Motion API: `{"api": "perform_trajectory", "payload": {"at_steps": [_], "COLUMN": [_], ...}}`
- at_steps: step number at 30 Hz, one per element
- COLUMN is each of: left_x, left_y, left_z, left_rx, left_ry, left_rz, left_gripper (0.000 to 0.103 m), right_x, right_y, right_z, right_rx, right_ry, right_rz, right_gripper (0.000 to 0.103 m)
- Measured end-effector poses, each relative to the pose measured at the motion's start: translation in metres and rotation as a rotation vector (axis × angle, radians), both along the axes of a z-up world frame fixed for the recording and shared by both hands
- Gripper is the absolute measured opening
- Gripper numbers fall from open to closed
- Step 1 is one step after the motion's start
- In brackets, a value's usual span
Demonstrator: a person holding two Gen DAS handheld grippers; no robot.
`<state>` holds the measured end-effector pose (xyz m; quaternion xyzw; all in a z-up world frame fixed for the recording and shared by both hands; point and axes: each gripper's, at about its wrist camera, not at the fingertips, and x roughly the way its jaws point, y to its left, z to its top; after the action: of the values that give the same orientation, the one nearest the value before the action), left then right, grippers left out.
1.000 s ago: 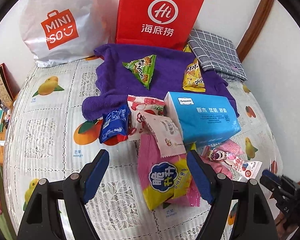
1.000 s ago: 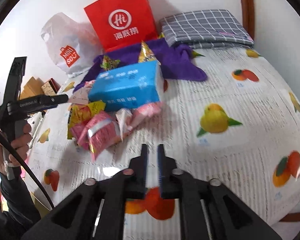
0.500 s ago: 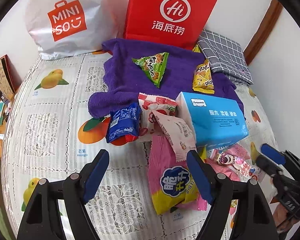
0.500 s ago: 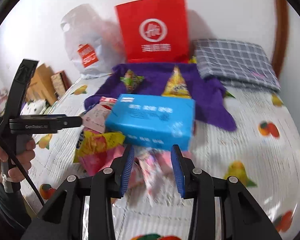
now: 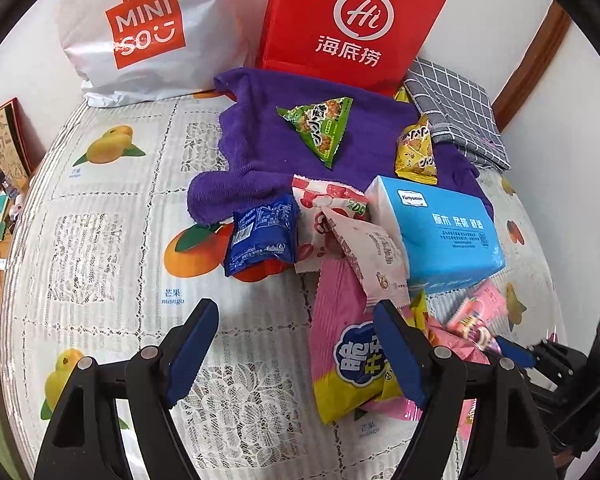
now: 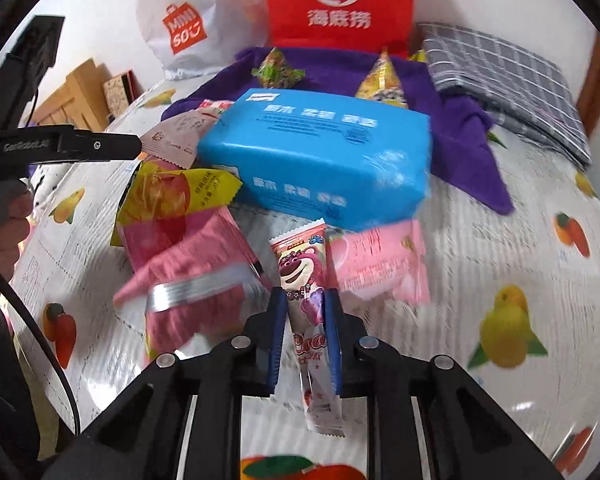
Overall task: Organize snacks
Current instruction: 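Grasp the pink-and-yellow chip bag with the left gripper and lift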
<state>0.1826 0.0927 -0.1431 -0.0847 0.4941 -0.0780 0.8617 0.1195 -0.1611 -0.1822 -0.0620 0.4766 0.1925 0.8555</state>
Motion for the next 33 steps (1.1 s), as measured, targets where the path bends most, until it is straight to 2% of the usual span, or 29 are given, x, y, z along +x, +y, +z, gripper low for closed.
{"api": "perform_trajectory", "payload": {"at_steps": [5, 11, 13, 14, 17, 19, 20, 26, 28, 32, 33], "left_x": [-0.003, -0.005, -0.005, -0.006, -0.007, -0.007, -0.007, -0.010, -0.010, -0.009, -0.011], "left_y": [-0.007, -0.029, -0.037, -0.041, -0.047, -0.049, -0.051, -0.049, -0.055, -0.071, -0.074], "left_z": [0.001, -0.005, -0.010, -0.012, -0.019, -0.022, -0.023, -0.020, -0.023, -0.037, -0.039], "left_rx": [-0.012, -0.028, -0.017, -0.007, -0.006, -0.016, -0.019, -0.142, -0.131, -0.055, -0.038], "left_ry": [-0.011, -0.002, 0.012, 0.015, 0.014, 0.021, 0.027, 0.042, 0.048, 0.078, 0.075], "left_rz": [-0.016, -0.071, -0.090, -0.096, -0.106, -0.111, -0.118, -0.139, -0.151, -0.171, -0.177], "left_gripper": [0.078, 0.078, 0.080, 0.081, 0.086, 0.088, 0.088, 0.088, 0.088, 0.086, 0.077], "right_x": [-0.023, -0.025, -0.022, -0.019, -0.014, -0.016, -0.017, -0.020, -0.022, -0.026, -0.027], "right_y": [-0.021, -0.023, -0.024, -0.022, -0.018, -0.017, -0.017, -0.025, -0.028, -0.028, -0.029], "right_z": [0.007, -0.006, -0.008, -0.011, -0.020, -0.020, -0.021, -0.019, -0.019, -0.017, -0.016], "right_rx": [0.032, 0.034, 0.053, 0.042, 0.020, 0.001, -0.013, 0.018, 0.025, 0.040, 0.044], "right_ry": [-0.017, 0.000, 0.002, 0.003, -0.005, -0.046, -0.058, -0.060, -0.058, -0.053, -0.052], "right_rz": [-0.029, -0.046, -0.049, -0.061, -0.071, -0.081, -0.086, -0.091, -0.095, -0.103, -0.104], "right_gripper": [0.018, 0.021, 0.032, 0.043, 0.045, 0.038, 0.031, 0.024, 0.024, 0.021, 0.021]}}
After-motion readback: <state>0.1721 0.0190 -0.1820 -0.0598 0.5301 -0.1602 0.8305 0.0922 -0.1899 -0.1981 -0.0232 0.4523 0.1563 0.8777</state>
